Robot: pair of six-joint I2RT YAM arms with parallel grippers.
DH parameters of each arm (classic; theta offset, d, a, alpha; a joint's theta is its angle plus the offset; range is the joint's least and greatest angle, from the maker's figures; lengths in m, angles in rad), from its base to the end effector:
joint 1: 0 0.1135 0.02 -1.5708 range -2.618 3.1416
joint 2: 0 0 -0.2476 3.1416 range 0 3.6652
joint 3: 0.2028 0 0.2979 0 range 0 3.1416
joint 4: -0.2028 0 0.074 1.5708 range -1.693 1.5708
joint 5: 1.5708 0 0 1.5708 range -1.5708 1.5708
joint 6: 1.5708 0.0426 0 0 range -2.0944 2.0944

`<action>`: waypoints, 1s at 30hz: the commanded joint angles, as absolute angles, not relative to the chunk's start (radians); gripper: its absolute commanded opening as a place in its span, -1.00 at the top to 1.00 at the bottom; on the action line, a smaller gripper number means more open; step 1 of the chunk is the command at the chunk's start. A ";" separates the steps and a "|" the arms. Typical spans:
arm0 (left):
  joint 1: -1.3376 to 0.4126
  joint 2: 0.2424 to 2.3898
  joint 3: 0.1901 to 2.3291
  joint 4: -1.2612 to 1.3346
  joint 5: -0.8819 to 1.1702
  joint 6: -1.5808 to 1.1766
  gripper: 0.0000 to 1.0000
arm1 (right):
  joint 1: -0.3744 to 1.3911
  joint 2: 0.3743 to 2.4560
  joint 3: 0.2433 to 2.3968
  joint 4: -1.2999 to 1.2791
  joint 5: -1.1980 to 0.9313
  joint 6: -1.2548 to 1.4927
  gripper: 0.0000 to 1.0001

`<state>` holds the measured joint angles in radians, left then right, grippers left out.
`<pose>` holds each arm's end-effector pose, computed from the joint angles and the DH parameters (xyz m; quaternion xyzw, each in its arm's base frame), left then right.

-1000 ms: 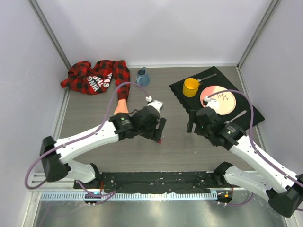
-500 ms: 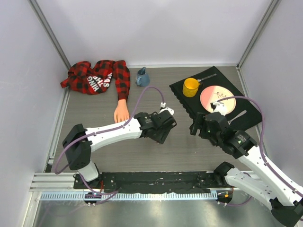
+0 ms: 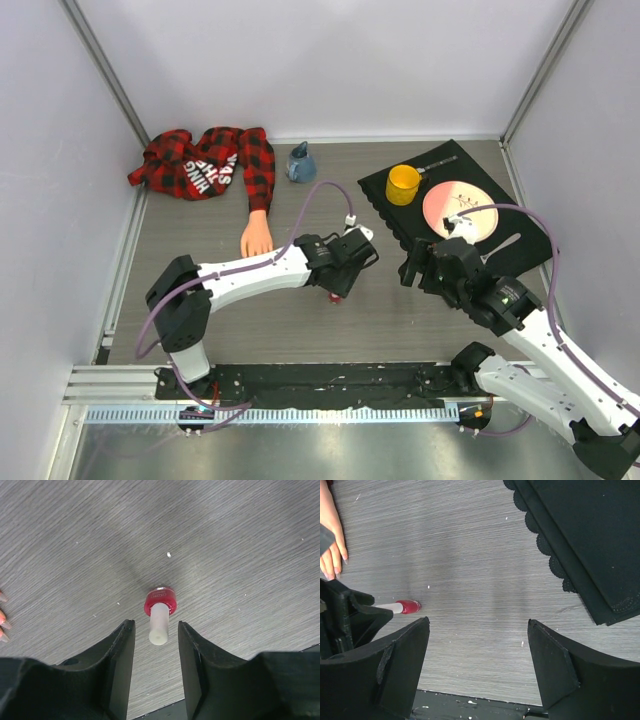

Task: Paint the nails

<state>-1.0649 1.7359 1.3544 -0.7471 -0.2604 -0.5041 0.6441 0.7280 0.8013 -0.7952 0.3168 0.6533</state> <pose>0.2049 -0.3473 0.2007 0.2404 0.9375 -0.0640 0.2434 0.1741 0.1141 0.2838 0.0691 0.8995 0.1311 0.4109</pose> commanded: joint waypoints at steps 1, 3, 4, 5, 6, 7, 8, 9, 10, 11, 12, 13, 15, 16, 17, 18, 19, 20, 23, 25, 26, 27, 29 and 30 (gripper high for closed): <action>-1.058 1.746 1.387 -0.710 -0.247 -0.486 0.15 | 0.641 0.718 0.796 -0.752 0.313 0.646 -0.69; -1.057 1.749 1.384 -0.704 -0.238 -0.486 0.21 | 0.641 0.718 0.793 -0.750 0.311 0.646 -0.69; -1.058 1.749 1.379 -0.700 -0.236 -0.486 0.24 | 0.641 0.718 0.793 -0.749 0.310 0.646 -0.68; -1.058 1.752 1.378 -0.698 -0.233 -0.488 0.25 | 0.641 0.719 0.792 -0.747 0.307 0.646 -0.69; -1.058 1.753 1.378 -0.698 -0.233 -0.488 0.27 | 0.641 0.719 0.790 -0.742 0.304 0.646 -0.69; -1.057 1.759 1.378 -0.699 -0.233 -0.488 0.31 | 0.641 0.721 0.788 -0.742 0.302 0.646 -0.69; -1.057 1.759 1.378 -0.699 -0.235 -0.488 0.35 | 0.641 0.721 0.788 -0.741 0.299 0.644 -0.69; -1.057 1.763 1.374 -0.699 -0.236 -0.486 0.39 | 0.641 0.722 0.787 -0.739 0.298 0.644 -0.68; -1.057 1.760 1.371 -0.692 -0.236 -0.486 0.49 | 0.641 0.724 0.787 -0.739 0.295 0.643 -0.69; -1.055 1.758 1.368 -0.689 -0.235 -0.485 0.54 | 0.641 0.726 0.787 -0.738 0.293 0.643 -0.69; -1.054 1.758 1.362 -0.686 -0.232 -0.485 0.56 | 0.641 0.724 0.785 -0.735 0.293 0.641 -0.68; -1.052 1.761 1.361 -0.684 -0.229 -0.485 0.65 | 0.641 0.724 0.784 -0.732 0.293 0.641 -0.69; -1.049 1.759 1.353 -0.686 -0.225 -0.483 0.74 | 0.640 0.726 0.779 -0.724 0.288 0.641 -0.69; -1.049 1.756 1.348 -0.683 -0.224 -0.482 0.88 | 0.641 0.730 0.776 -0.723 0.281 0.641 -0.68; -1.049 1.752 1.344 -0.683 -0.224 -0.482 0.93 | 0.641 0.730 0.773 -0.718 0.275 0.640 -0.69; -1.049 1.749 1.339 -0.684 -0.227 -0.480 0.98 | 0.643 0.733 0.769 -0.709 0.267 0.638 -0.69; -1.049 1.744 1.338 -0.687 -0.232 -0.479 1.00 | 0.641 0.736 0.765 -0.701 0.240 0.626 -0.69; -1.049 1.724 1.339 -0.699 -0.241 -0.480 1.00 | 0.641 0.741 0.759 -0.680 0.215 0.615 -0.69; -1.039 1.671 1.364 -0.762 -0.245 -0.495 1.00 | 0.644 0.747 0.741 -0.626 0.148 0.574 -0.69; -1.028 1.643 1.394 -0.819 -0.216 -0.502 1.00 | 0.652 0.755 0.729 -0.597 0.117 0.551 -0.68; -1.020 1.617 1.432 -0.880 -0.215 -0.505 1.00 | 0.673 0.767 0.713 -0.559 0.097 0.532 -0.67; -1.014 1.603 1.446 -0.906 -0.207 -0.521 1.00 | 0.689 0.773 0.706 -0.533 0.083 0.516 -0.65; -0.996 1.556 1.483 -0.961 -0.189 -0.531 1.00 | 0.776 0.782 0.677 -0.421 0.060 0.461 -0.63; -0.988 1.543 1.494 -0.977 -0.177 -0.547 1.00 | 0.823 0.781 0.666 -0.378 0.064 0.437 -0.62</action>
